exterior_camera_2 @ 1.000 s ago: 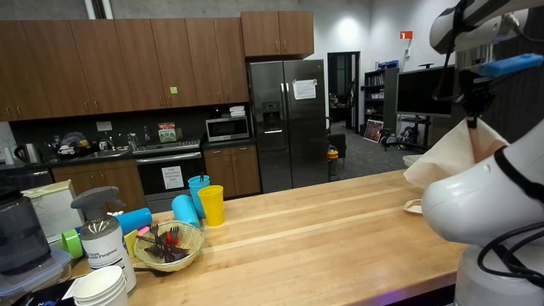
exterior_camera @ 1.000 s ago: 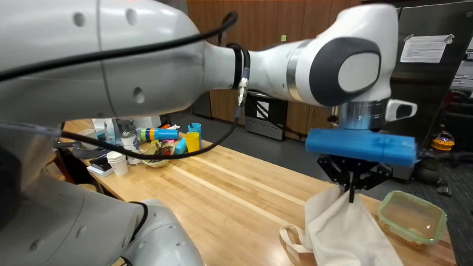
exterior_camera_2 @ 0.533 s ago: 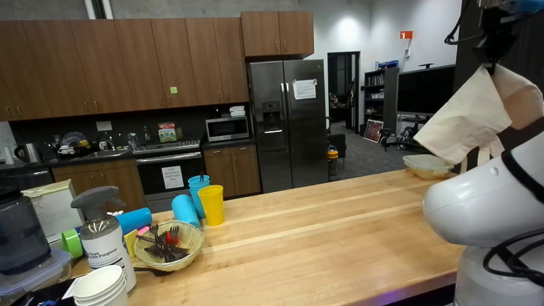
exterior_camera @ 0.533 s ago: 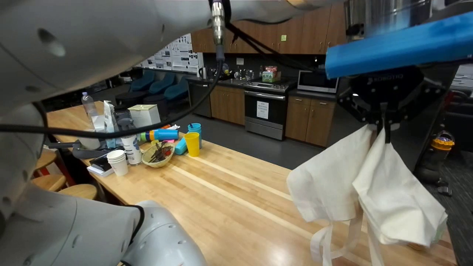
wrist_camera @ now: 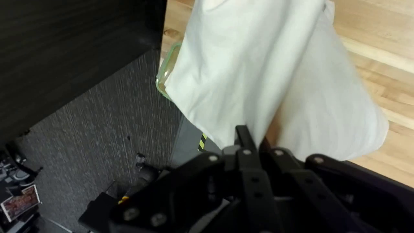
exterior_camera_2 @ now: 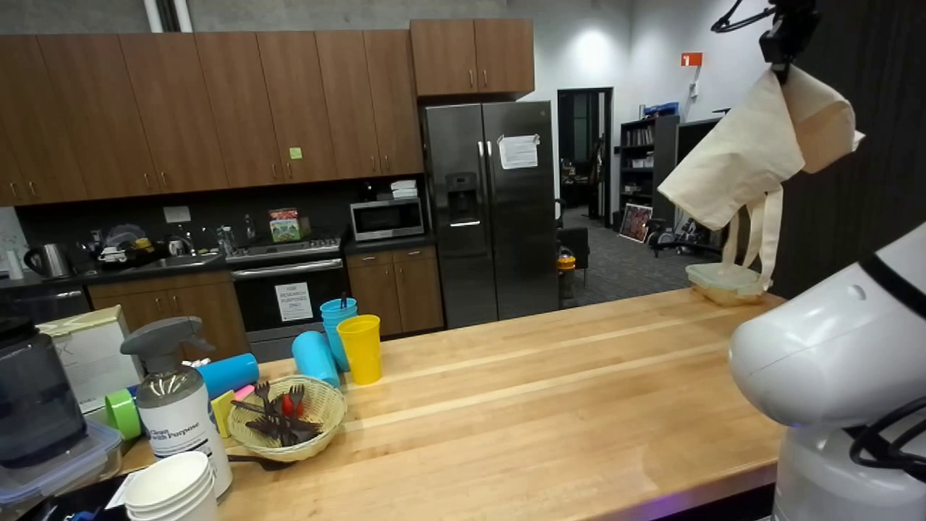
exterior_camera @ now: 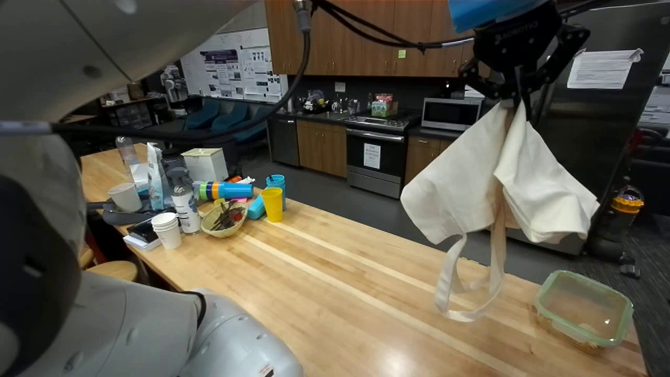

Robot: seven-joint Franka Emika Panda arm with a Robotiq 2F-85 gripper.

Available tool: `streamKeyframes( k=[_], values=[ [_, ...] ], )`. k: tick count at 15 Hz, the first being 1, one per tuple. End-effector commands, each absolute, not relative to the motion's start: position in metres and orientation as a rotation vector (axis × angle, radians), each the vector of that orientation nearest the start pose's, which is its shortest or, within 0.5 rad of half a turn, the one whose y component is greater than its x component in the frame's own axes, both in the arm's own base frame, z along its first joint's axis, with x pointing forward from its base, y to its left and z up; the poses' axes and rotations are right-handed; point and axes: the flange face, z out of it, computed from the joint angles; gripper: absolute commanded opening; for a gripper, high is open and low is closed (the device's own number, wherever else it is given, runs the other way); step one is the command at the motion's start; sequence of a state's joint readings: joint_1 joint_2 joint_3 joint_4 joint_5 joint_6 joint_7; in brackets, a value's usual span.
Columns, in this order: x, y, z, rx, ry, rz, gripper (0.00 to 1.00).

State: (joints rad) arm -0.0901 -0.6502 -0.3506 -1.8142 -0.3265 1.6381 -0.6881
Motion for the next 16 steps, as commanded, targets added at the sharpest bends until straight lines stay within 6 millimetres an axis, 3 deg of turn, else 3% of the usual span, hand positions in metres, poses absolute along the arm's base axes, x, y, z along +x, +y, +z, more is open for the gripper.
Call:
streamKeyframes(
  k=[1, 5, 10, 16],
  values=[
    [0.265, -0.210, 0.796, -3.398, -0.567, -0.540, 0.01],
    [0.262, -0.175, 0.788, -3.401, -0.711, -0.490, 0.01],
    [0.263, -0.143, 0.768, -3.403, -0.772, -0.382, 0.01],
    [0.267, -0.123, 0.738, -3.440, -0.817, -0.270, 0.01]
  ],
)
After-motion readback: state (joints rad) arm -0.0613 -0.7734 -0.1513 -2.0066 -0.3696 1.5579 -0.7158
